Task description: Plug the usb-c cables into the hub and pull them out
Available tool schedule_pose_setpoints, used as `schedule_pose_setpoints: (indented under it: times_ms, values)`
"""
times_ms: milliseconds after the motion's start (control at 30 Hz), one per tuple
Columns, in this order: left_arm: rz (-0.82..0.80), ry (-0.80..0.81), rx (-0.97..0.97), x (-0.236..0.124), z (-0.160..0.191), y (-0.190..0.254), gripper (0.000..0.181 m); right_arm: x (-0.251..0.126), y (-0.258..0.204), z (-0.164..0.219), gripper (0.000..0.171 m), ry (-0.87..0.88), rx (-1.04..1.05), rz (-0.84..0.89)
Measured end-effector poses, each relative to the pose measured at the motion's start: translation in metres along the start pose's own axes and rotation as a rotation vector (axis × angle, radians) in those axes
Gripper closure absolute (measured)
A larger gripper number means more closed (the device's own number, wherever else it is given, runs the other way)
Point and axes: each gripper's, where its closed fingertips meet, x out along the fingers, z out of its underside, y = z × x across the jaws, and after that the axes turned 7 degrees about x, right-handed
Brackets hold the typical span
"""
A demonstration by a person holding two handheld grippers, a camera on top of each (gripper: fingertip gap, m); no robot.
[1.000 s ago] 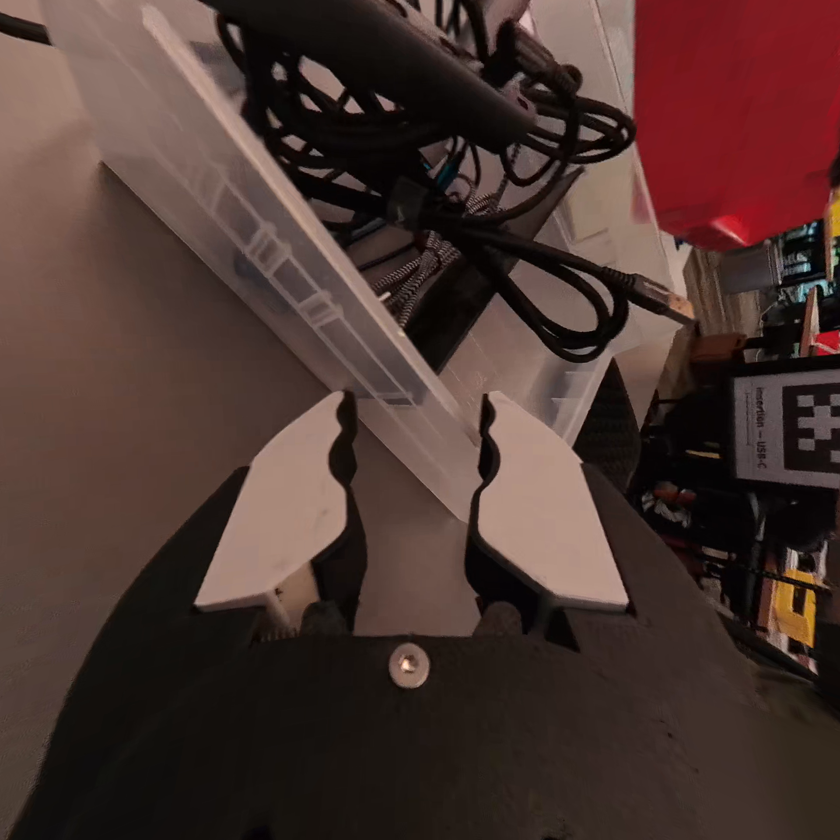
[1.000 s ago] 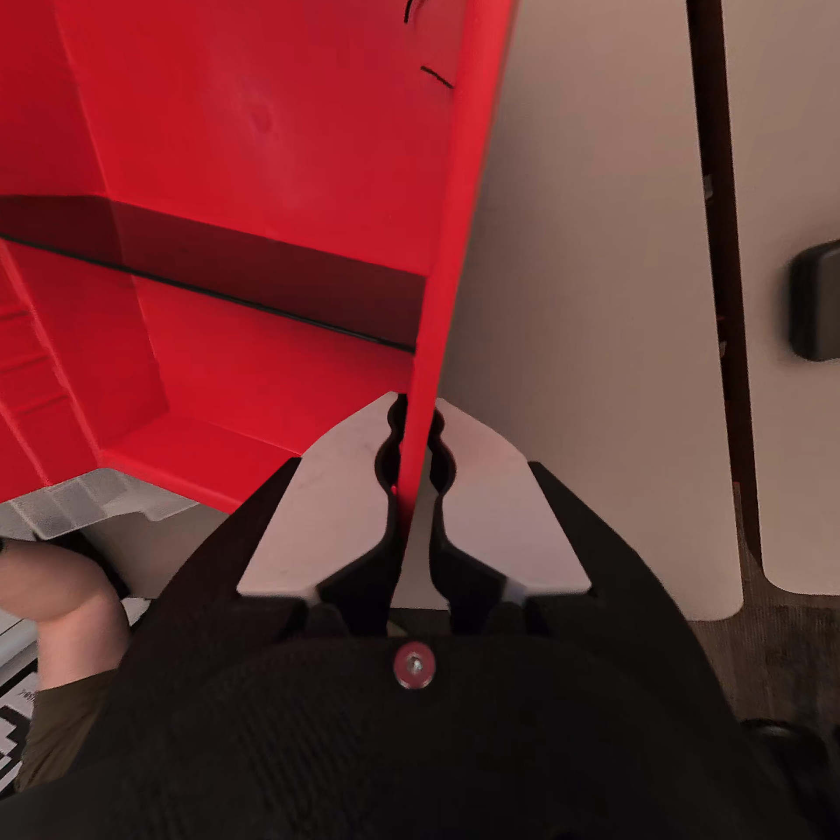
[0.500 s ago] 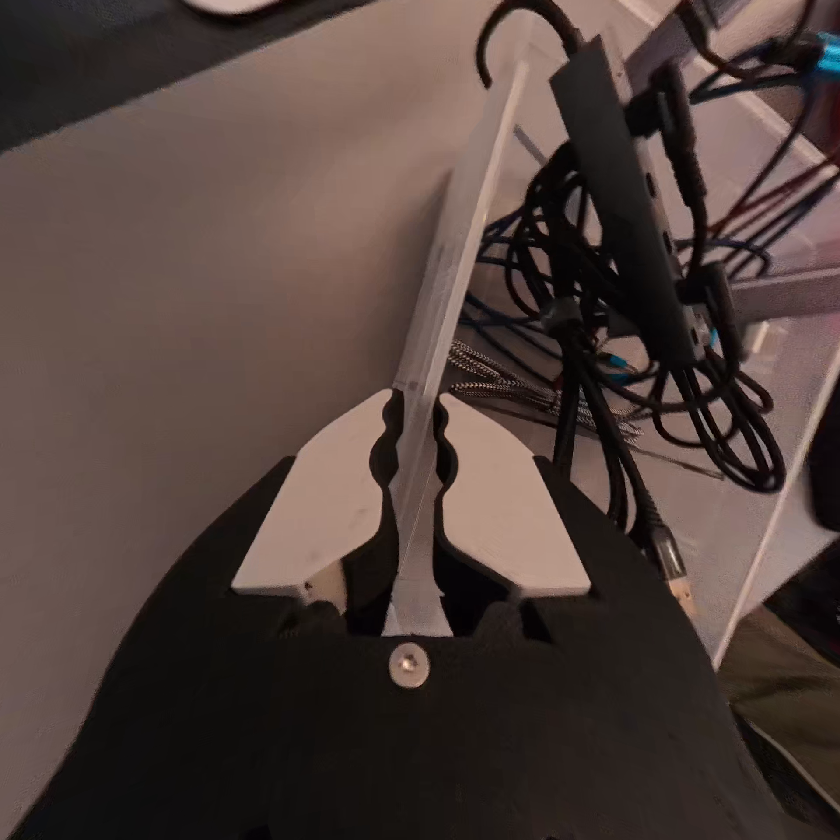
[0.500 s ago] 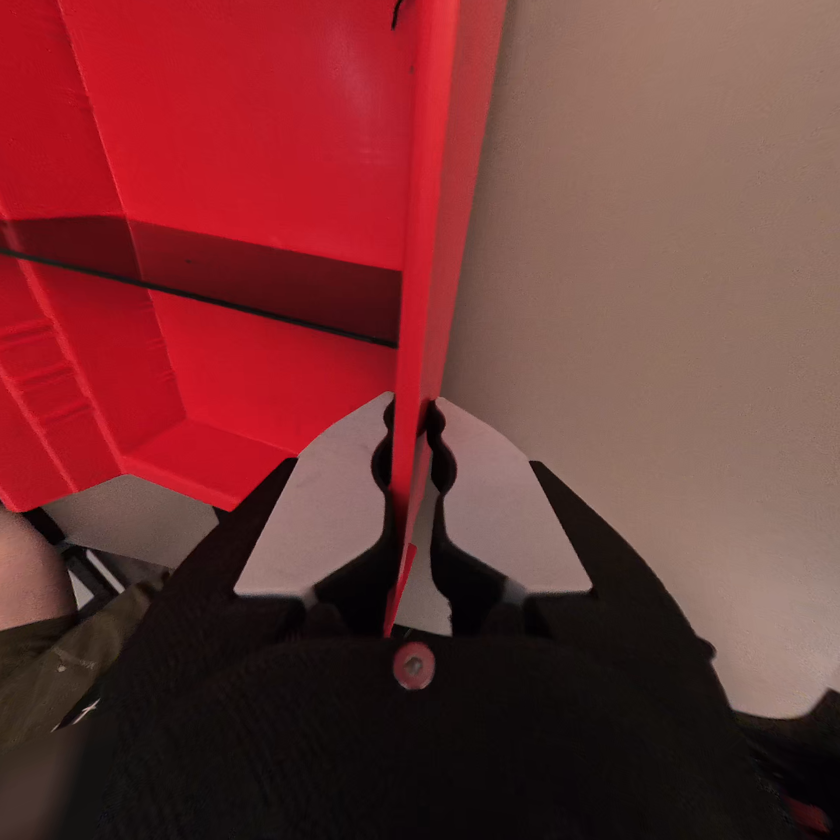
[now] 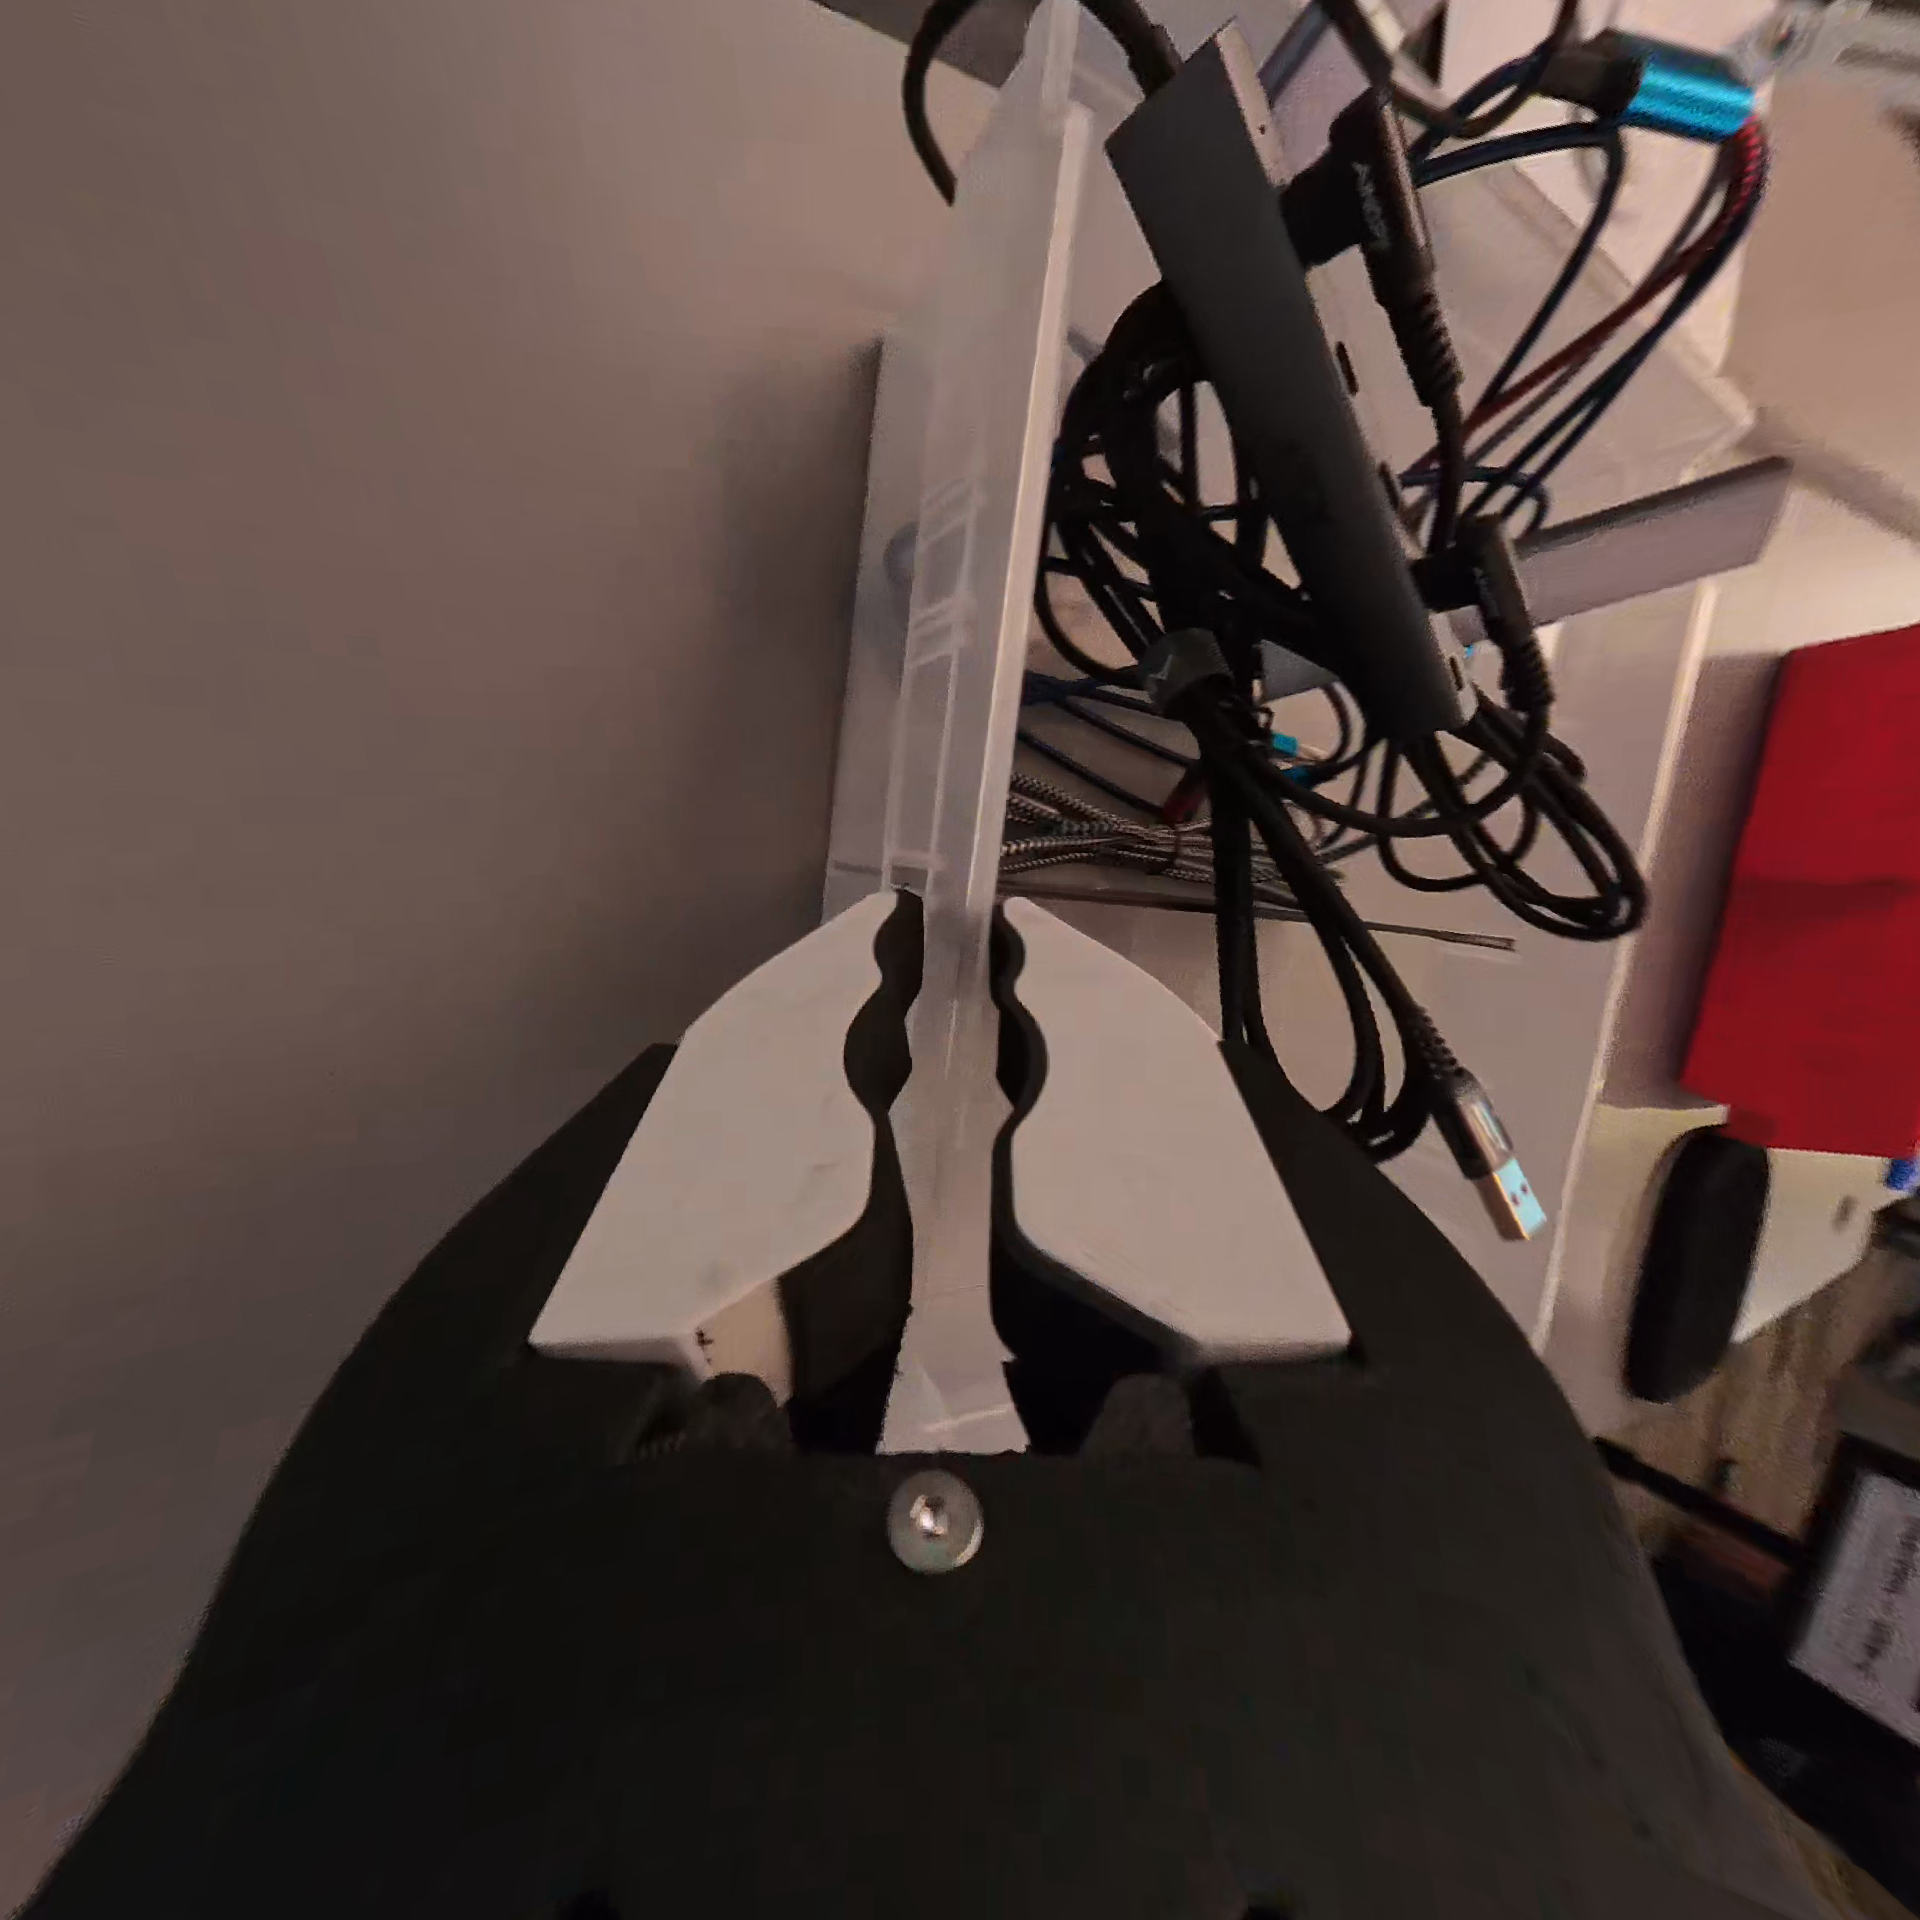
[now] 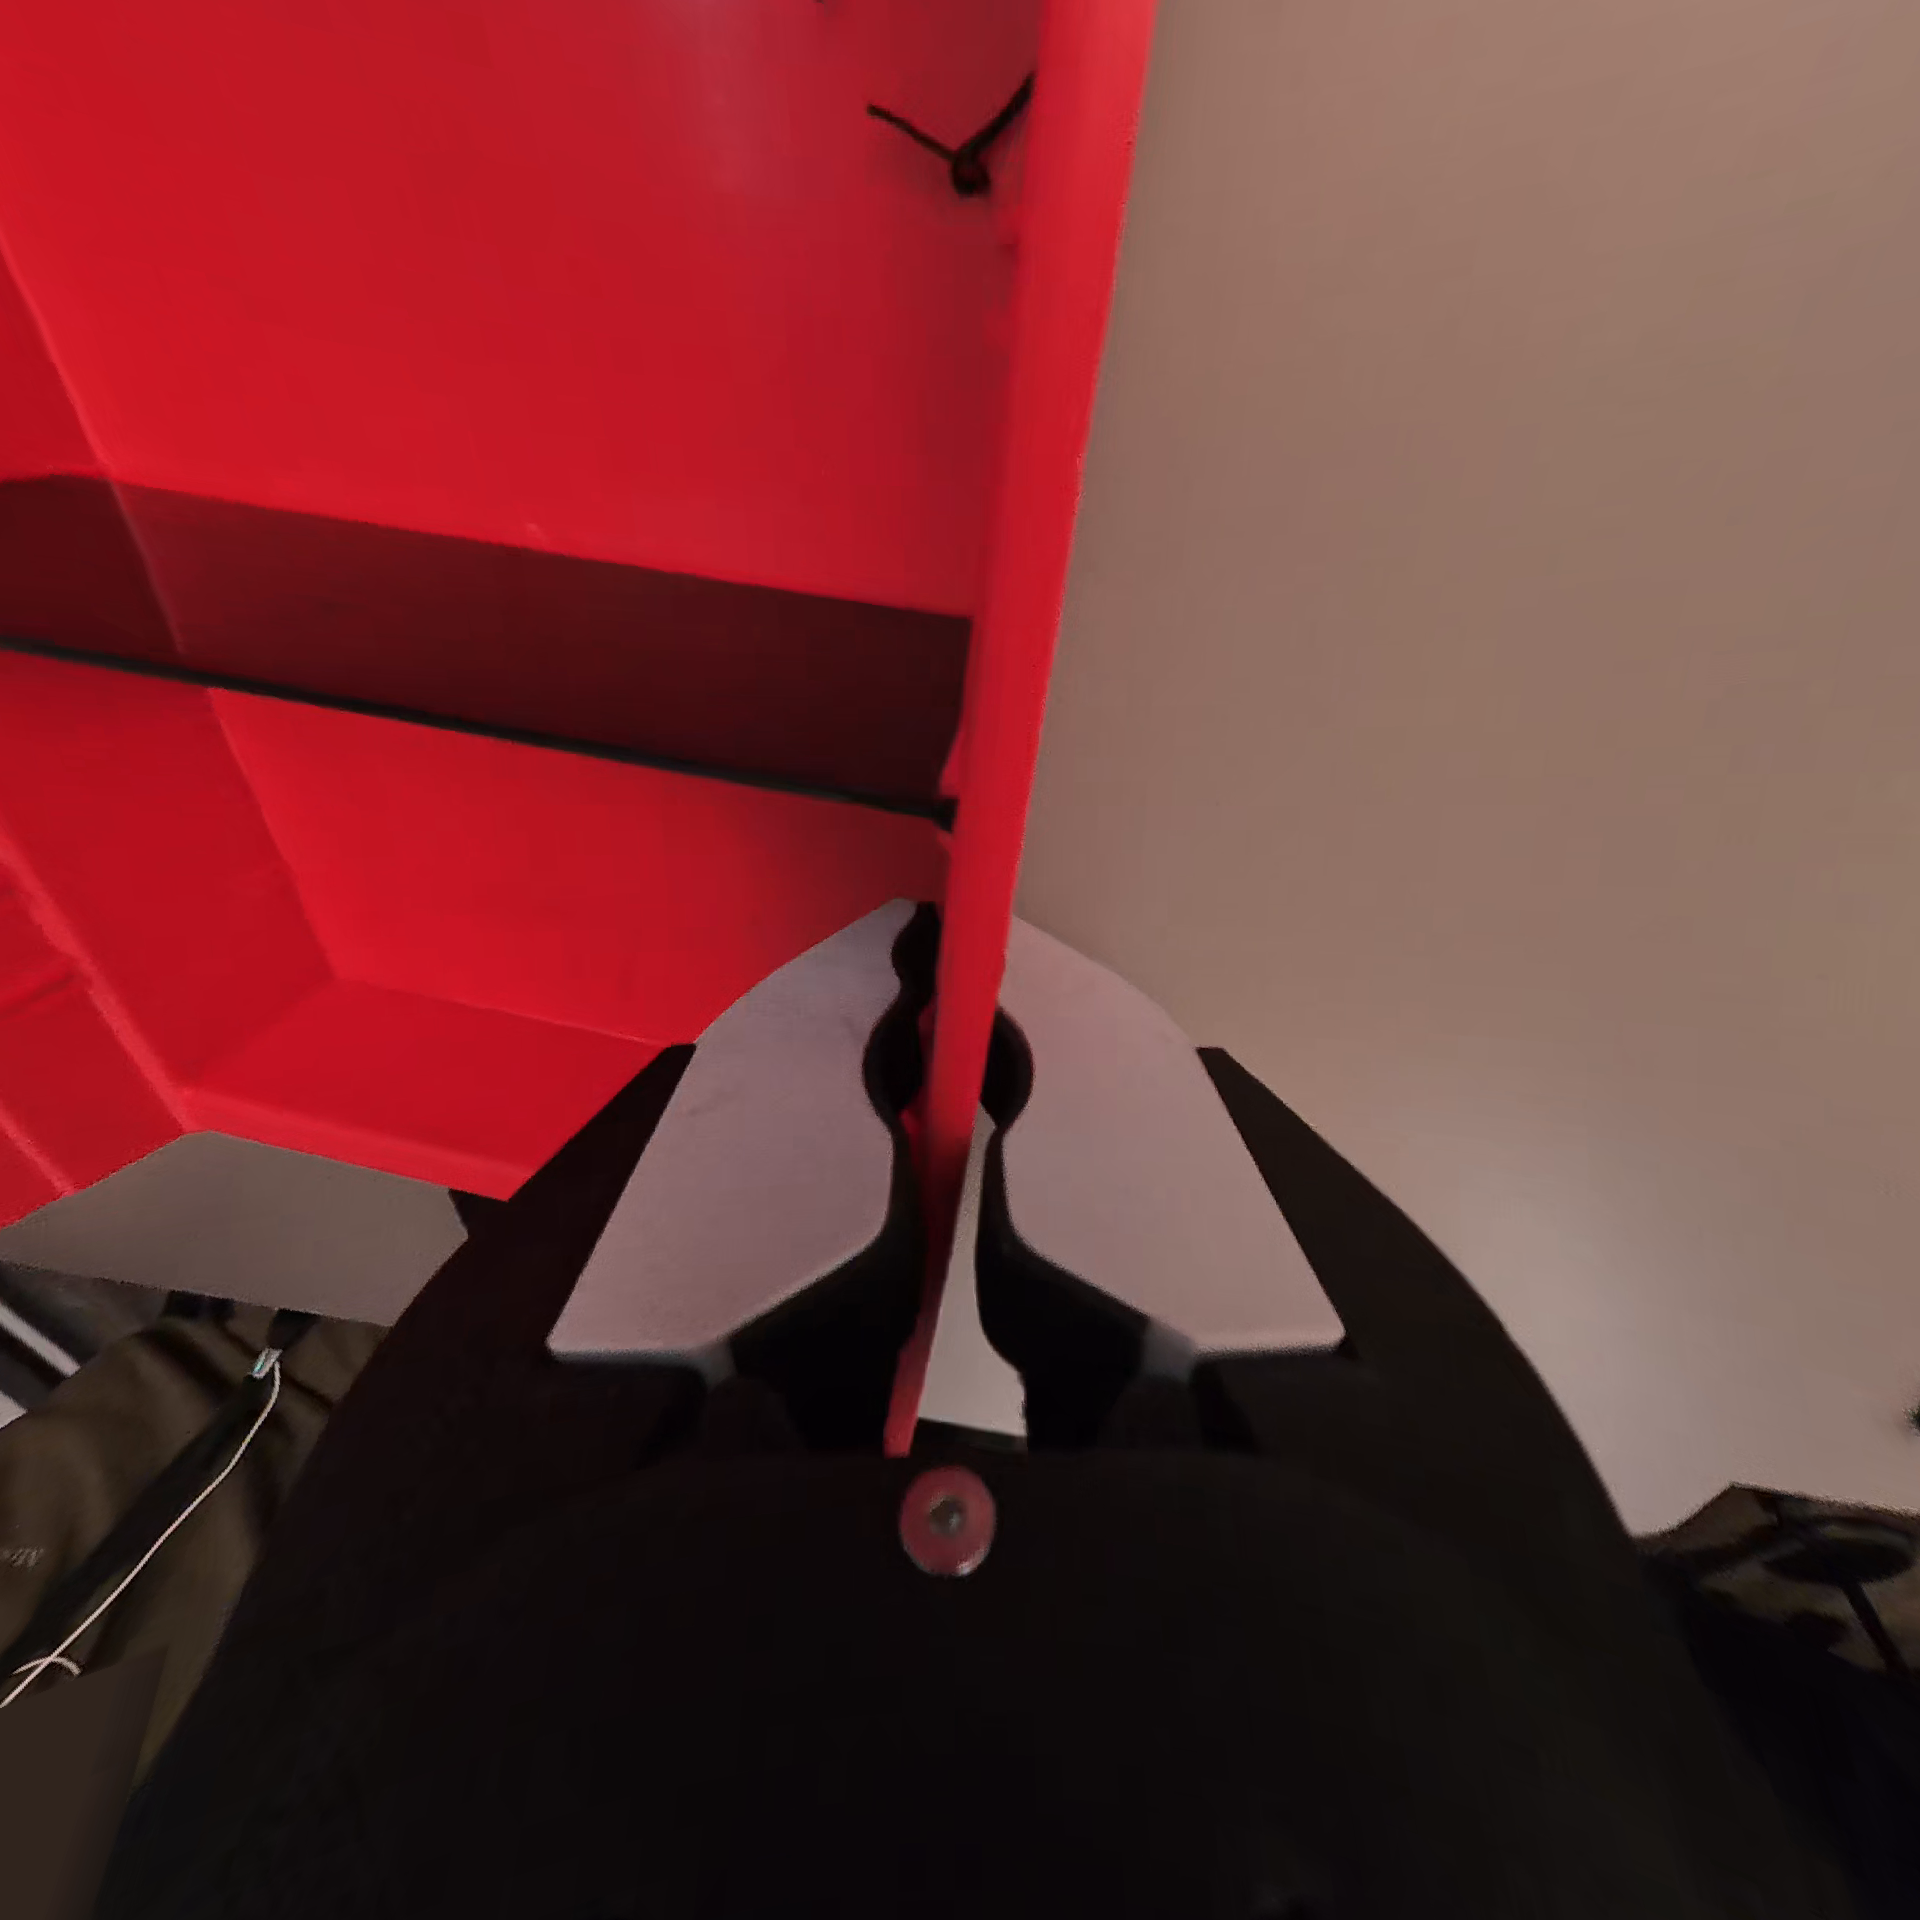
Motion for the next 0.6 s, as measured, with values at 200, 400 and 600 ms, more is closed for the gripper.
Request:
schedule_pose_setpoints:
  times_ms: [200, 400, 600]
  values:
    - [0.096, 0.087, -0.138, -0.02, 0.008, -0.024, 0.168, -0.002, 0.019, 0.006, 0.164, -0.015, -0.037, 0.052]
    - [0.088, 0.104, -0.147, -0.026, 0.009, -0.028, 0.169, -0.001, 0.018, 0.007, 0.164, 0.001, -0.036, 0.049]
    - [0.092, 0.106, -0.146, -0.027, 0.009, -0.028, 0.17, -0.001, 0.018, 0.008, 0.163, 0.007, -0.033, 0.05]
